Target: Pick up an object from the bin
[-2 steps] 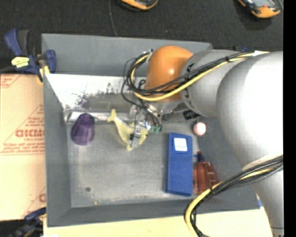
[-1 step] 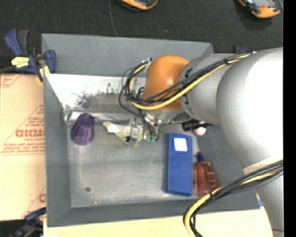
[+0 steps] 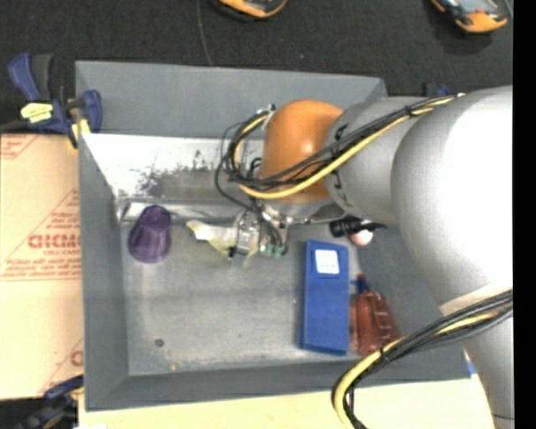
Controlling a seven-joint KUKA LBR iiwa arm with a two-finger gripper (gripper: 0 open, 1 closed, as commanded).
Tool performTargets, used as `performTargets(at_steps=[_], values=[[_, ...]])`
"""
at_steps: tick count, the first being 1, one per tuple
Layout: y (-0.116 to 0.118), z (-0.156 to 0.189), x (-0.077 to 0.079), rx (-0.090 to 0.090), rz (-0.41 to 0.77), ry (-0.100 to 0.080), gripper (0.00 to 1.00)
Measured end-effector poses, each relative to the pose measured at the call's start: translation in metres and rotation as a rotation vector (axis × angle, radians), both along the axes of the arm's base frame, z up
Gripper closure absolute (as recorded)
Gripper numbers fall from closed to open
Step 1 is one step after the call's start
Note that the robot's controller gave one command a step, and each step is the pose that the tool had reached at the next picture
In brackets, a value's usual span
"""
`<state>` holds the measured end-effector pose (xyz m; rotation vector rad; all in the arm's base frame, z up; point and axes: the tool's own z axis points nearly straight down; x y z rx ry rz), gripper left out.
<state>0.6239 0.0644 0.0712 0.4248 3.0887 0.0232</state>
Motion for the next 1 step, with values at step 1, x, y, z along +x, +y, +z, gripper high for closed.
performTargets(at_steps=[1], values=[[-0.0006,0.0235,-0.0033,0.0,-0.001,0.011,1.0]])
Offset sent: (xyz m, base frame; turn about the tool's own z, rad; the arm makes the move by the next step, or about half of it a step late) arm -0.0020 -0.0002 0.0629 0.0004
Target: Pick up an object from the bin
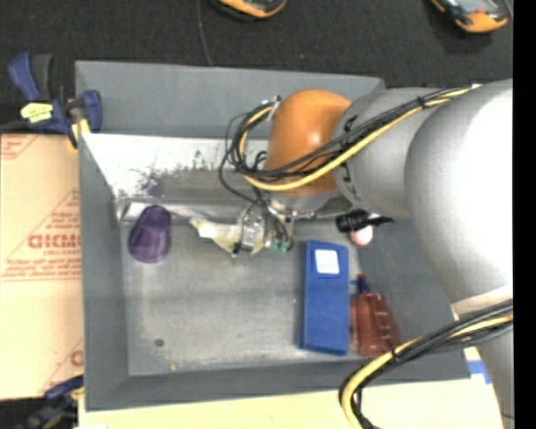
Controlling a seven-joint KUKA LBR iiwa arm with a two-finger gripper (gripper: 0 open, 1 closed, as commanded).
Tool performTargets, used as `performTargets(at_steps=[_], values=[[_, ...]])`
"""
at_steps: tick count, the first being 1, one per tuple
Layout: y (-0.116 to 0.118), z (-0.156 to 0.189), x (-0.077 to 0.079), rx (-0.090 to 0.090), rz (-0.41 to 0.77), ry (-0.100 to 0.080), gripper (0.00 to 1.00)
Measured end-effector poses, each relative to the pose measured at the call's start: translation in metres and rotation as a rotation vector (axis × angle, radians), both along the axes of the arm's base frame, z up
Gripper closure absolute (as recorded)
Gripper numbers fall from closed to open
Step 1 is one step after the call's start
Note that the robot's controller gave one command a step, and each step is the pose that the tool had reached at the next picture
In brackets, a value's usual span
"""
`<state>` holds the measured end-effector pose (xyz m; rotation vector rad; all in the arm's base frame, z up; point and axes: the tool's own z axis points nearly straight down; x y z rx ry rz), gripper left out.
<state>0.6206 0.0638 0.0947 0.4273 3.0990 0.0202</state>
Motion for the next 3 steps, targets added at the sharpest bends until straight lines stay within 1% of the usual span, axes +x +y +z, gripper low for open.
performTargets(at_steps=[1,2,3], values=[[0.0,0.028,0.003,0.001,0.0,-0.011,1.0],[0.0,0.044,0.004,0.002,-0.001,-0.016,1.0],[-0.001,0.071,0.002,0.002,-0.001,-0.004,1.0]])
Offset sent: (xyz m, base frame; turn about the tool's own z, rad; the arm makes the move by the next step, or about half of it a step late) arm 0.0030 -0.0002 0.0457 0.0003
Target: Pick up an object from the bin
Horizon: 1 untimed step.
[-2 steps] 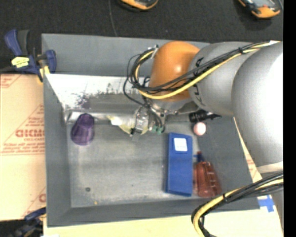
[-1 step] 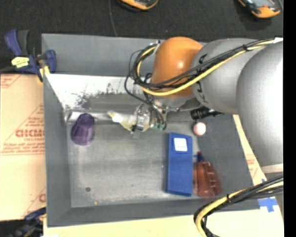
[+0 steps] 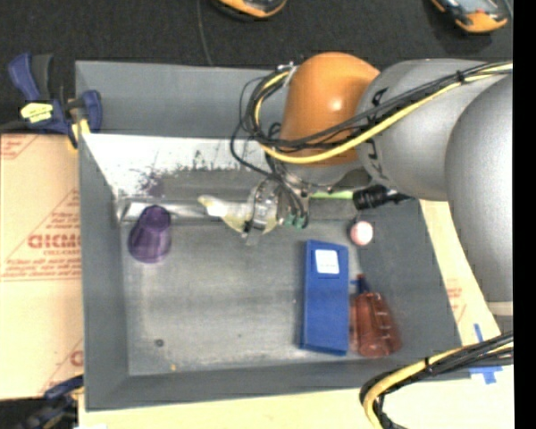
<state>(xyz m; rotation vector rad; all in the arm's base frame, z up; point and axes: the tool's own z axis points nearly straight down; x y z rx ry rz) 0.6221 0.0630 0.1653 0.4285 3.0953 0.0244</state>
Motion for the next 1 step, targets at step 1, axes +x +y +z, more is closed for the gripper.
performTargets(at_steps=[1], values=[[-0.0001,0.0285,0.0033,0.001,0.0,-0.014,1.0]])
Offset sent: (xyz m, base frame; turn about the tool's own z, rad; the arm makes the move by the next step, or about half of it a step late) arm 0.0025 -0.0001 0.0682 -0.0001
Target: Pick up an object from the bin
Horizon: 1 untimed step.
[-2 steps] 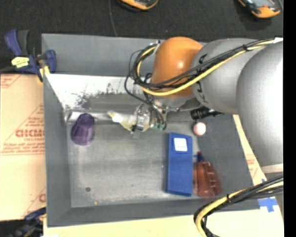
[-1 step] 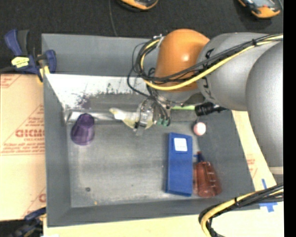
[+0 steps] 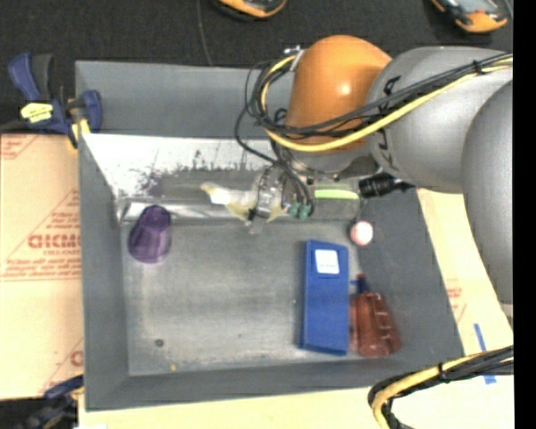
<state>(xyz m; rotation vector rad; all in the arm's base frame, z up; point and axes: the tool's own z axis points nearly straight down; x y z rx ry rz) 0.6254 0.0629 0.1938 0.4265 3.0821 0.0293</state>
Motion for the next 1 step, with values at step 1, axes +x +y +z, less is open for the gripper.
performTargets(at_steps=[1], values=[[-0.0003,0.0114,-0.001,0.0,0.0,0.005,1.0]])
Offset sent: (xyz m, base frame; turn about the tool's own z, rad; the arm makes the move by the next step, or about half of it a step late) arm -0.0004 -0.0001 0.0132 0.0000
